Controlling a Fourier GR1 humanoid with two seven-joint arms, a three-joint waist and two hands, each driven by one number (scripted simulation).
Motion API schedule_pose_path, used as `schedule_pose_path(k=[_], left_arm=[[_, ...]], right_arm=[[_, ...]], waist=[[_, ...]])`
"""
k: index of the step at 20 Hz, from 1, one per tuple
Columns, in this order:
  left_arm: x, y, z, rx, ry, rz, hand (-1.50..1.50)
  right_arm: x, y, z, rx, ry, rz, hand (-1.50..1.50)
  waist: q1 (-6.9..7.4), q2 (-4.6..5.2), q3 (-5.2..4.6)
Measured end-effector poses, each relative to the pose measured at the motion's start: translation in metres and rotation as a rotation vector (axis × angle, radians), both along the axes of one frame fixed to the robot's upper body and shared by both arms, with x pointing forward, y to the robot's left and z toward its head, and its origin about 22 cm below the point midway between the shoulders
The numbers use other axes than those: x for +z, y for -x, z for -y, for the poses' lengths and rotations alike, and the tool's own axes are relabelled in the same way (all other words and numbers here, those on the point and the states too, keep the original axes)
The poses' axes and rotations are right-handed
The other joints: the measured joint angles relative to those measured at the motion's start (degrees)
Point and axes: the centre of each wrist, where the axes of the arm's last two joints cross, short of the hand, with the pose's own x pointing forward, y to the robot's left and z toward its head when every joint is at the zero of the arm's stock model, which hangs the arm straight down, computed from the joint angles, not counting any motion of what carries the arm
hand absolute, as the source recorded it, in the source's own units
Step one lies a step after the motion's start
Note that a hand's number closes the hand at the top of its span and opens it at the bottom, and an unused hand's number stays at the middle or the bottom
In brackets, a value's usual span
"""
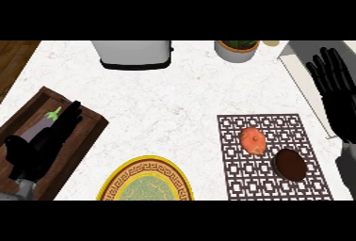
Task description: Pick the cupcake from the placemat and place it in the tiered shelf
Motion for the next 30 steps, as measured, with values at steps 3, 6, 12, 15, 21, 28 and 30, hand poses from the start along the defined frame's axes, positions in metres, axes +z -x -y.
schedule_pose_path(k=[3, 6, 12, 15, 21, 28, 30], left_arm=[[0.002, -0.003, -0.013, 0.052, -0.002, 0.013, 0.0], [-0.001, -0.001, -0.026, 0.156, -0.016, 0.025, 0.0], [-0.017, 0.01, -0.039, 0.256, -0.004, -0.017, 0.0], [-0.022, 0.014, -0.042, 0.27, 0.008, -0.021, 0.0], [-0.029, 0.023, -0.042, 0.287, 0.014, -0.02, 0.0], [-0.027, 0.018, -0.042, 0.294, 0.008, -0.018, 0.0], [-0.025, 0.016, -0.041, 0.287, 0.009, -0.014, 0.0]], right_arm=[[-0.005, 0.007, -0.009, -0.012, 0.037, 0.002, 1.5], [-0.025, 0.014, -0.034, -0.033, 0.096, -0.012, 1.5], [-0.072, 0.042, -0.009, -0.509, 0.354, -0.085, -1.5], [-0.097, 0.07, -0.049, -0.525, 0.375, -0.106, -1.5], [-0.104, 0.11, -0.07, -0.629, 0.554, -0.161, -1.5], [-0.084, 0.13, -0.058, -0.669, 0.873, -0.34, -1.5], [-0.076, 0.131, -0.058, -0.635, 0.972, -0.422, -1.5]], waist=[[0.28, 0.78, 0.05], [0.69, 1.19, 0.06], [-0.41, 1.47, -0.17], [-0.15, 1.42, -0.06], [-0.01, 1.34, -0.12], [-0.28, 1.45, -0.35], [0.16, 1.54, -0.37]])
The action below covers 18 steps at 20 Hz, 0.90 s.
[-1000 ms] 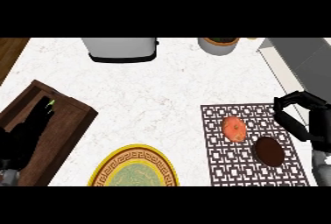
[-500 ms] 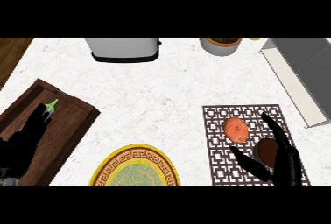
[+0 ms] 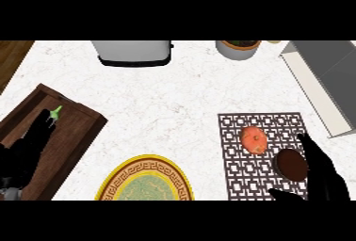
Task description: Pick the cupcake from the placemat and place it in the tiered shelf
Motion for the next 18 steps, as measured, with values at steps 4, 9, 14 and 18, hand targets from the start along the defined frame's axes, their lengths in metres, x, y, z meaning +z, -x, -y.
schedule_pose_path(k=[4, 9, 14, 18], left_arm=[[0.001, -0.004, 0.003, -0.015, 0.002, -0.004, 0.0], [-0.004, -0.007, 0.002, -0.016, 0.012, -0.004, 0.0], [0.0, -0.006, 0.0, -0.013, 0.013, -0.01, 0.0], [-0.003, -0.011, -0.001, -0.012, 0.01, -0.008, 0.0]], right_arm=[[0.014, 0.002, -0.004, 0.008, 0.138, -0.235, -1.5], [0.041, -0.012, -0.021, 0.006, 0.264, -0.408, -1.5], [0.052, -0.028, -0.024, 0.006, 0.321, -0.484, -1.5], [0.053, -0.045, -0.021, 0.012, 0.339, -0.515, -1.5]], waist=[[0.55, 0.15, 0.04], [0.8, 0.14, 0.25], [0.73, 0.05, 0.4], [0.6, 0.04, 0.45]])
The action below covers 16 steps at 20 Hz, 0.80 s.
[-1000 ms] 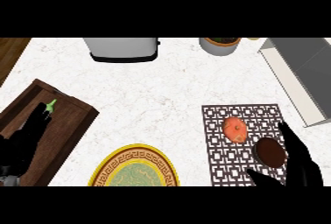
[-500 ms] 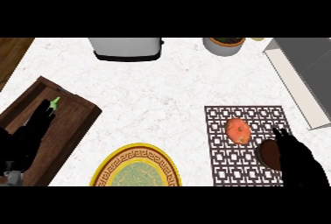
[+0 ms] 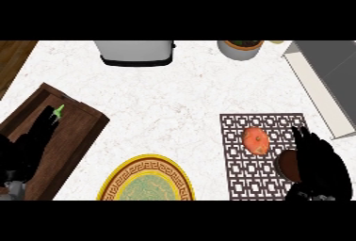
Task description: Pick the cupcake from the placemat and place it in the tiered shelf
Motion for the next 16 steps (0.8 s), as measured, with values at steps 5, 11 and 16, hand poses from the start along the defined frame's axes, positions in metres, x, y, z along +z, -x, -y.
schedule_pose_path(k=[5, 11, 16], left_arm=[[-0.005, 0.0, 0.0, 0.003, 0.003, -0.002, 0.0], [-0.006, 0.005, 0.002, 0.004, -0.001, 0.0, 0.0], [-0.004, 0.007, -0.003, 0.003, -0.006, -0.003, 0.0]], right_arm=[[-0.017, -0.007, 0.005, -0.023, 0.032, -0.038, -1.5], [-0.028, -0.014, 0.018, -0.035, 0.041, -0.042, -1.5], [-0.052, -0.016, 0.034, -0.023, 0.045, -0.04, -1.5]], waist=[[-0.11, -0.02, 0.02], [-0.12, -0.04, 0.05], [-0.09, -0.04, 0.05]])
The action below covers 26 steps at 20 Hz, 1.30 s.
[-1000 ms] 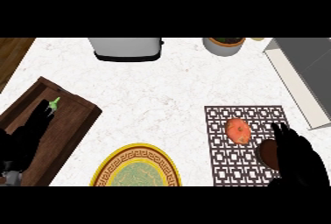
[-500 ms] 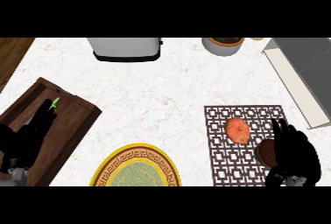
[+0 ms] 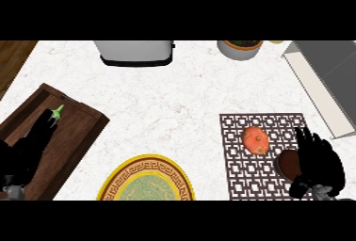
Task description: Pick the cupcake from the placemat and place it in the tiered shelf
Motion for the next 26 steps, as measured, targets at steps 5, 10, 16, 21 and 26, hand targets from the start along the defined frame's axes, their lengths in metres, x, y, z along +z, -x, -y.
schedule_pose_path(k=[5, 10, 16, 21, 26], left_arm=[[0.004, 0.001, 0.001, -0.002, 0.001, 0.002, 0.0], [0.0, 0.001, 0.0, 0.002, 0.004, 0.008, 0.0], [0.004, -0.007, -0.002, 0.0, 0.005, 0.01, 0.0], [0.003, -0.005, -0.004, -0.003, 0.006, 0.008, 0.0], [-0.002, -0.001, 0.0, -0.003, 0.005, 0.003, 0.0]], right_arm=[[-0.012, -0.004, 0.008, 0.0, -0.01, -0.002, -1.5], [-0.024, -0.008, 0.015, -0.007, -0.038, -0.022, 1.5], [-0.028, -0.009, 0.018, 0.024, -0.054, -0.014, 1.5], [-0.028, -0.011, 0.018, 0.051, -0.011, 0.013, 1.5], [-0.019, -0.001, 0.01, 0.085, 0.023, 0.097, 1.5]], waist=[[0.0, -0.02, -0.02], [-0.01, -0.2, -0.27], [-0.01, -0.39, -0.54], [0.0, -0.4, -0.58], [-0.15, -0.24, -0.31]])
